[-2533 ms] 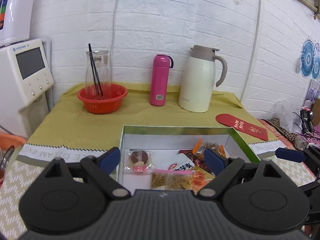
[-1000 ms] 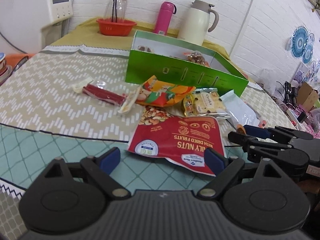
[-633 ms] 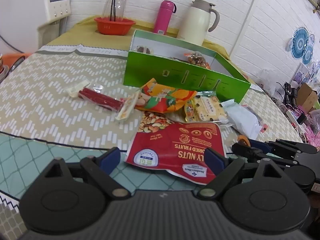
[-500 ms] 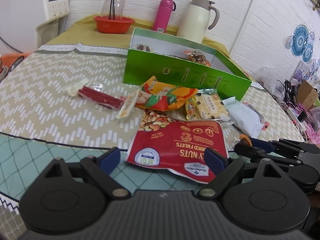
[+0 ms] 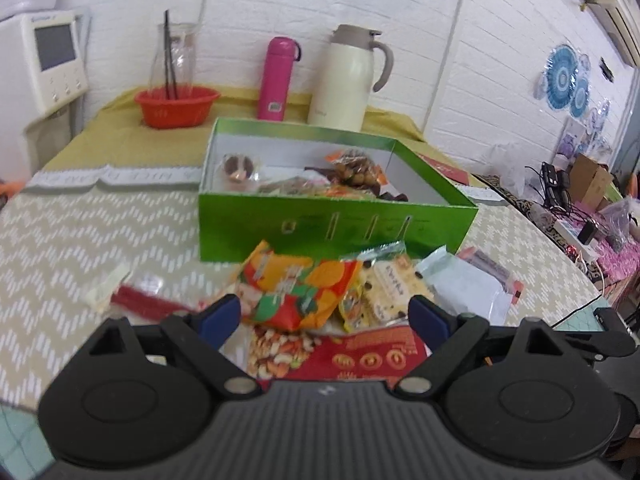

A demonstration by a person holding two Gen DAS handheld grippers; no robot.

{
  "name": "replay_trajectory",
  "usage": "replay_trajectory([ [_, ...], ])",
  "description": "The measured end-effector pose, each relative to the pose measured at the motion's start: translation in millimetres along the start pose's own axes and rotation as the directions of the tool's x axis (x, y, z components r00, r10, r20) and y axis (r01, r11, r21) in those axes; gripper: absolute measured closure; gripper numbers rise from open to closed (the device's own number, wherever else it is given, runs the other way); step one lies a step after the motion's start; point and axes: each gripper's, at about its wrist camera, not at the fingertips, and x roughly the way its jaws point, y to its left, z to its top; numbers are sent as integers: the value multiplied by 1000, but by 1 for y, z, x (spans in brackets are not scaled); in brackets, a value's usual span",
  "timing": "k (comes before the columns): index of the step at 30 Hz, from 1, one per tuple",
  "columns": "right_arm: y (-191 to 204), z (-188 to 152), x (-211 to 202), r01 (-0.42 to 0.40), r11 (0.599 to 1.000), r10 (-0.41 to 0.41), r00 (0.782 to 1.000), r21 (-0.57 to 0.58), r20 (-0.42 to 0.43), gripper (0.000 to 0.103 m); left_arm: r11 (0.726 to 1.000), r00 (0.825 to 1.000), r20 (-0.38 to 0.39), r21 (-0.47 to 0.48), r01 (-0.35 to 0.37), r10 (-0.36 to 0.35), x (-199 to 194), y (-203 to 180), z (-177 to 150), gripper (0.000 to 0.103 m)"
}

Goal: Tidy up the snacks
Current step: 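Grasp the orange candy with the right gripper while the left grasps an orange packet, then carry both orange packets into the green box and open both grippers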

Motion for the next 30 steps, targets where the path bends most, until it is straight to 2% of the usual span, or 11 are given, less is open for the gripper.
replay_trajectory([
  [4, -3, 0, -1, -9, 1000, 9, 1000, 20, 1, 56, 992, 997, -54, 109, -55, 61, 33, 3, 2, 13],
  [8, -6, 0, -2, -21, 999, 21, 1000, 30, -6, 51, 993, 996, -80, 111, -29, 38, 41, 13, 0, 15],
  [10, -5, 0, -3, -28, 999, 28, 1000, 22, -10, 44, 993, 996, -88, 118, -20, 30, 43, 14, 0, 38],
  [13, -3, 0, -2, -20, 1000, 20, 1000, 17, -5, 41, 989, 995, -90, 142, -26, 40, 46, 14, 2, 45],
  [14, -3, 0, -1, -16, 1000, 16, 1000, 20, -5, 44, 988, 995, -89, 150, -33, 47, 47, 14, 3, 49],
  [15, -3, 1, -1, -5, 1000, 5, 1000, 16, -6, 57, 985, 995, -84, 166, -44, 59, 47, 12, 3, 56],
  [19, -2, 1, 0, -5, 1000, 5, 1000, 14, -1, 62, 975, 994, -38, 204, -89, 99, 39, 7, 4, 74],
  [21, -3, 2, -3, -4, 999, 4, 1000, 32, 4, 64, 979, 996, -10, 182, -89, 92, 29, 10, 8, 87],
  [23, -2, 2, -9, -10, 999, 10, 1000, 30, 17, 64, 989, 998, 10, 131, -71, 70, 19, 18, 15, 93],
  [27, 0, 7, -21, -10, 1000, 8, 998, 29, 58, 65, 999, 1000, 11, -41, 22, -21, 4, 43, 23, 94],
  [30, -1, 12, -30, -27, 999, 23, 996, 38, 89, 65, 981, 995, 33, -167, 103, -98, -9, 59, 25, 94],
])
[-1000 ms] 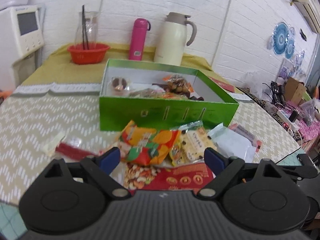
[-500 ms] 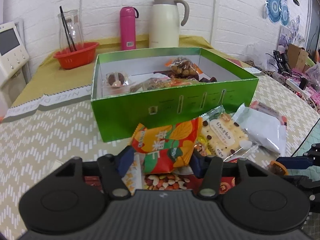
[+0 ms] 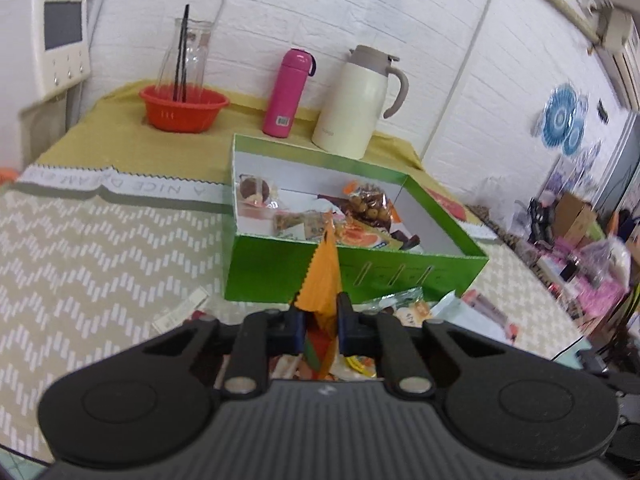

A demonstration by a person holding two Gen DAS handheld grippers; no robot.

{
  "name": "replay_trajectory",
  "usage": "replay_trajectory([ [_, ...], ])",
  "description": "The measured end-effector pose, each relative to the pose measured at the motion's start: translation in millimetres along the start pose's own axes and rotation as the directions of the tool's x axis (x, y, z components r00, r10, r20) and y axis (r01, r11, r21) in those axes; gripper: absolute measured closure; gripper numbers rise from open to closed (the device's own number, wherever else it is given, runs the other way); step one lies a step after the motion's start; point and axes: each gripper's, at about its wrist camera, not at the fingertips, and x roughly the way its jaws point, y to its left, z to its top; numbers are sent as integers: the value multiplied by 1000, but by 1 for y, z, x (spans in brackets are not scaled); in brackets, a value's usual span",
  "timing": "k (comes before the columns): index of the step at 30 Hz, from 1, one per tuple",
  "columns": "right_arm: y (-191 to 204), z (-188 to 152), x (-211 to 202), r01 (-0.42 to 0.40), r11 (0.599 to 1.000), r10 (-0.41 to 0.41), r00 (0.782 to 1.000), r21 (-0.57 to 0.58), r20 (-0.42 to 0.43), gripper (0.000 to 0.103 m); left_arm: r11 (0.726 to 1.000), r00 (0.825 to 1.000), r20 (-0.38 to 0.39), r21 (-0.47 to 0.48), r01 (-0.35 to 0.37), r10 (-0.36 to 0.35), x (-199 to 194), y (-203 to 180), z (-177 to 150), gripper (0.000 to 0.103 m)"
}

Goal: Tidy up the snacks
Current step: 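Carry both orange packets into the green box and open both grippers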

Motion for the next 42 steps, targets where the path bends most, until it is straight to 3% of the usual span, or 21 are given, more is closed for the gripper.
replay_trajectory([
  [3, -1, 8, -6, -22, 1000, 22, 999, 10, 29, 65, 996, 998, 24, -64, 56, -54, -15, 3, 5, 94],
  [7, -2, 20, -10, -43, 999, 41, 997, 15, 67, 65, 990, 992, 60, -81, 113, -108, -32, -5, 14, 94],
  [14, -2, 26, -13, -49, 999, 47, 995, 16, 88, 65, 996, 993, 84, -23, 91, -89, -38, -15, 22, 94],
  [19, -4, 19, -9, -52, 998, 49, 996, 39, 69, 65, 995, 996, -40, 65, 82, -80, -11, -28, 5, 95],
  [20, -4, 18, -8, -54, 998, 51, 997, 44, 66, 65, 993, 995, -58, 72, 90, -86, -5, -29, 1, 91],
  [22, -5, 17, -8, -54, 997, 51, 997, 46, 60, 65, 992, 992, -63, 62, 114, -110, 2, -31, -4, 90],
  [28, -11, 16, -11, -43, 997, 40, 997, 58, 65, 65, 987, 994, -74, 135, 90, -80, 10, -45, -5, 89],
  [30, -12, 15, -9, -43, 997, 39, 997, 65, 62, 65, 985, 995, -83, 163, 63, -50, 14, -47, -9, 75],
  [33, -12, 12, -7, -48, 997, 44, 998, 68, 53, 65, 981, 994, -108, 190, 24, -4, 23, -46, -17, 76],
  [35, -13, 12, -5, -51, 996, 48, 998, 72, 48, 65, 983, 992, -123, 185, 11, 12, 30, -42, -21, 72],
  [38, -13, 11, -5, -51, 996, 48, 998, 75, 45, 65, 978, 991, -130, 207, 2, 25, 34, -42, -26, 75],
  [42, -13, 14, -5, -48, 997, 45, 998, 67, 49, 65, 979, 997, -78, 204, 3, 13, 22, -47, -17, 91],
])
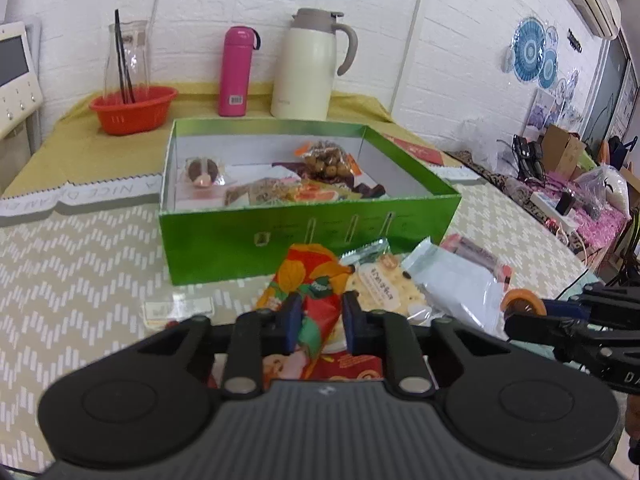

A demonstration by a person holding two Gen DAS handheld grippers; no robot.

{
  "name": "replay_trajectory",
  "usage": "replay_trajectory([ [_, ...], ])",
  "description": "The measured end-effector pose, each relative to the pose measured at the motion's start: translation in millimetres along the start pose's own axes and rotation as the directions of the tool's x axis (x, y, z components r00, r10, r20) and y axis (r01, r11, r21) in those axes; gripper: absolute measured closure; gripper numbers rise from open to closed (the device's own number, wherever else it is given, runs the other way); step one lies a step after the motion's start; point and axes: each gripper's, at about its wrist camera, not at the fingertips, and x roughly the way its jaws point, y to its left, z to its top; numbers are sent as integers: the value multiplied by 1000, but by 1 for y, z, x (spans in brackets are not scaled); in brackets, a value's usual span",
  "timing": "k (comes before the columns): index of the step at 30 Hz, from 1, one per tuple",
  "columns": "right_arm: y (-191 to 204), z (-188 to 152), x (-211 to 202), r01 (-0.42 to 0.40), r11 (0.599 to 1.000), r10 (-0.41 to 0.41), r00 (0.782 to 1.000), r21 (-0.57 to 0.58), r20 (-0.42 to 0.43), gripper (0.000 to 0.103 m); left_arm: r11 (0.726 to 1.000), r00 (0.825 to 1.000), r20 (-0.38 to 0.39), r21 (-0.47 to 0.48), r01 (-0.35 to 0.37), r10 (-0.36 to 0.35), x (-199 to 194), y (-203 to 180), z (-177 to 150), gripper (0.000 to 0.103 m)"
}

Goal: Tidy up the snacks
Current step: 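Carry both orange packets into the green box and open both grippers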

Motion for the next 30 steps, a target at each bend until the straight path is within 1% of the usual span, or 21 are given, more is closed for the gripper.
replay_trajectory([
  [2, -1, 4, -1, 0, 1000, 0, 1000, -8, 10, 65, 999, 999, 30, -32, 44, -43, -11, 4, 10, 93],
  [3, -1, 6, -1, 1, 1000, 0, 1000, -11, 16, 65, 998, 998, 46, -49, 50, -47, -16, 6, 14, 100],
  [4, -1, 8, -1, 2, 1000, -2, 1000, -14, 22, 65, 996, 996, 64, -63, 59, -55, -22, 8, 19, 103],
  [6, -2, 13, -1, 2, 1000, -1, 999, -19, 32, 65, 991, 992, 101, -101, 84, -74, -33, 13, 28, 103],
  [9, -3, 22, 1, -2, 1000, 3, 999, -26, 47, 65, 988, 984, 159, -125, 96, -75, -47, 16, 41, 103],
  [12, -5, 36, 5, 5, 999, -2, 997, -42, 71, 65, 988, 974, 212, -113, 105, -79, -57, 14, 56, 103],
  [17, -10, 68, 18, 39, 996, -29, 992, -81, 119, 65, 990, 955, 289, -102, 92, -59, -61, 12, 86, 103],
  [21, -20, 91, 36, 74, 993, -60, 988, -94, 140, 65, 995, 951, 308, -92, 33, -3, -48, 14, 103, 103],
  [22, -24, 95, 41, 79, 993, -66, 988, -89, 138, 65, 995, 952, 306, -95, 27, 3, -42, 16, 106, 103],
  [26, -39, 104, 64, 95, 993, -87, 989, -64, 120, 65, 993, 959, 281, -119, 10, 24, -16, 29, 117, 103],
  [30, -51, 102, 89, 111, 992, -107, 991, -53, 78, 65, 990, 971, 235, -143, 1, 33, 10, 42, 119, 103],
])
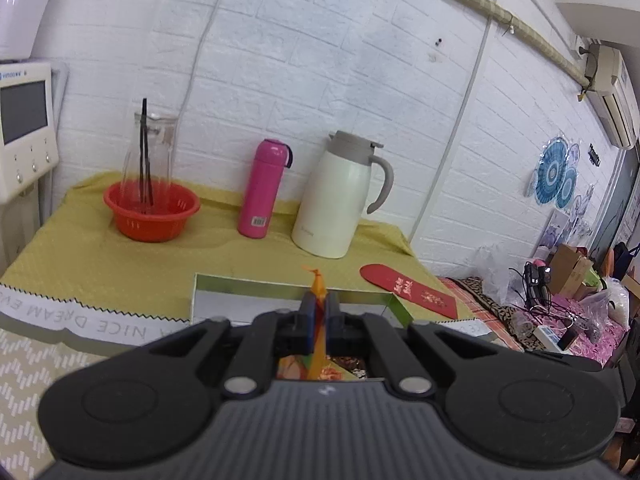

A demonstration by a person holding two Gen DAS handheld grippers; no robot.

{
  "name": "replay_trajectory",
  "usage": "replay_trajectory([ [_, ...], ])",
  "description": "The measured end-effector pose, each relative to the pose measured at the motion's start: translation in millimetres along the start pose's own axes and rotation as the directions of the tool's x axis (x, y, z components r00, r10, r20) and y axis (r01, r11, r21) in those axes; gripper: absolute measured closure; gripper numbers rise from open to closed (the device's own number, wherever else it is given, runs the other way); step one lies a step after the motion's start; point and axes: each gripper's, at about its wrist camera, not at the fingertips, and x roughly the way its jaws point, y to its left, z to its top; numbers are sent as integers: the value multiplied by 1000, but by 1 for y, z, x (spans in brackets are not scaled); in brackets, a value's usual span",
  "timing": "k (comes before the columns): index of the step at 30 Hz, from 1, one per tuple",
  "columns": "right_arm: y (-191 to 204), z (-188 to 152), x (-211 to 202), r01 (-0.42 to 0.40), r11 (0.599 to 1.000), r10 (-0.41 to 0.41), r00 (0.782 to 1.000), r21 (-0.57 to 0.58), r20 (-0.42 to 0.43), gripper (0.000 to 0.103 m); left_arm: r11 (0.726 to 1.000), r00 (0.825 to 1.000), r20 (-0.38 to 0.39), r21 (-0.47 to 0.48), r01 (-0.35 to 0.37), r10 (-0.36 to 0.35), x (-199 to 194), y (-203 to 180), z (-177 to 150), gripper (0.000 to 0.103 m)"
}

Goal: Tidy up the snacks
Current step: 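Carry both orange packets into the green box and open both grippers, then withdraw both grippers from the box toward the remaining snacks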

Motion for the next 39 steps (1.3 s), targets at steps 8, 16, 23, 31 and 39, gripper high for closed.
replay_trajectory([
  [8, -2, -14, 32, 31, 999, -32, 999, -44, -23, 26, 1000, 999, -36, 19, -23, 23, 32, 13, -15, 39],
  [16, 2, -24, 35, 40, 997, -40, 999, -68, -3, 0, 986, 987, -26, 51, -158, 159, 39, 15, -29, 24],
  [23, 6, -20, 23, 39, 998, -39, 999, -47, 2, 0, 980, 982, -23, 64, -187, 189, 27, 11, -30, 24],
  [31, 18, -10, -8, 38, 998, -35, 998, -47, 47, 0, 982, 985, 11, 66, -175, 175, -4, -7, -26, 24],
  [39, 30, -12, -49, 42, 998, -39, 998, -49, 55, 0, 981, 986, 33, 101, -165, 162, -47, -38, -32, 24],
])
